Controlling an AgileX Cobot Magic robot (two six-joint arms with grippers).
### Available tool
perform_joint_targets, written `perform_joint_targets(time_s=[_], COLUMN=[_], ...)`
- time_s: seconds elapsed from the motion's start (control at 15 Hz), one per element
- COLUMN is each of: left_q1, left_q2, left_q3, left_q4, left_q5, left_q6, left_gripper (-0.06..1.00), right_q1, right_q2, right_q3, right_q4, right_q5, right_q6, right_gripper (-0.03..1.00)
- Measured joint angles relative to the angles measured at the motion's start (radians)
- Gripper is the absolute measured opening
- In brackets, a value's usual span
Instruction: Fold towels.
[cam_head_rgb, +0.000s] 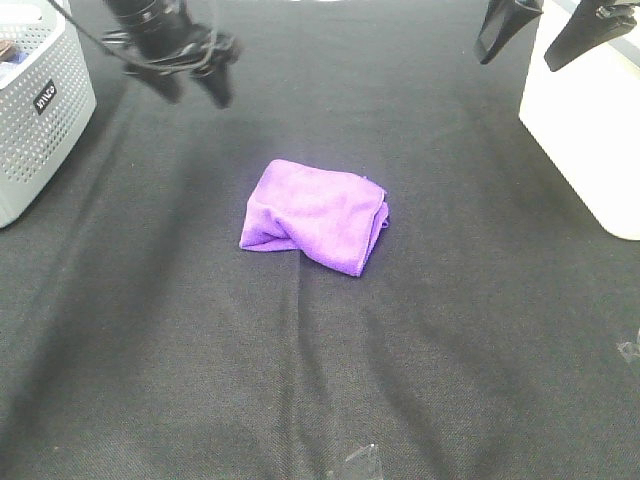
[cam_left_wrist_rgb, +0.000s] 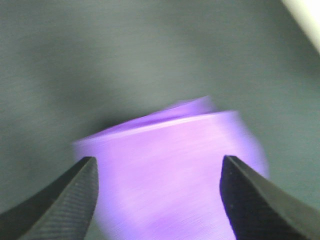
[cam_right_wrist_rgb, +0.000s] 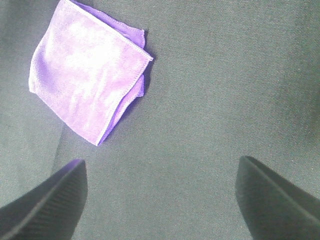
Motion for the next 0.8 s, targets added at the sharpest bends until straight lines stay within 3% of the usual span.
perform_joint_targets(time_s=[0.13, 0.4, 0.6, 0.8], left_q1=[0.0, 0.035, 0.166, 0.276], left_q2=[-0.009, -0.107, -0.258, -0.484], left_q3=[0.0, 0.0, 0.032, 0.217], left_q4=[0.068, 0.106, 0.051, -0.019], left_q5=[0.003, 0.008, 0.007, 0.006], left_q6=[-0.029, -0.064, -0.069, 0.006], left_gripper=[0.65, 0.72, 0.75, 0.75], right_q1=[0.0, 0.0, -0.001, -0.001], right_q2=[0.0, -0.033, -0.162, -0.375], right_q3=[0.0, 0.01, 0.026, 0.17], right_q4=[-0.003, -0.099, -0.167, -0.17], right_q5=[0.0, 0.0, 0.0, -0.003], right_q6=[0.002, 0.048, 0.097, 0.116], right_gripper=[0.78, 0.78, 0.78, 0.78])
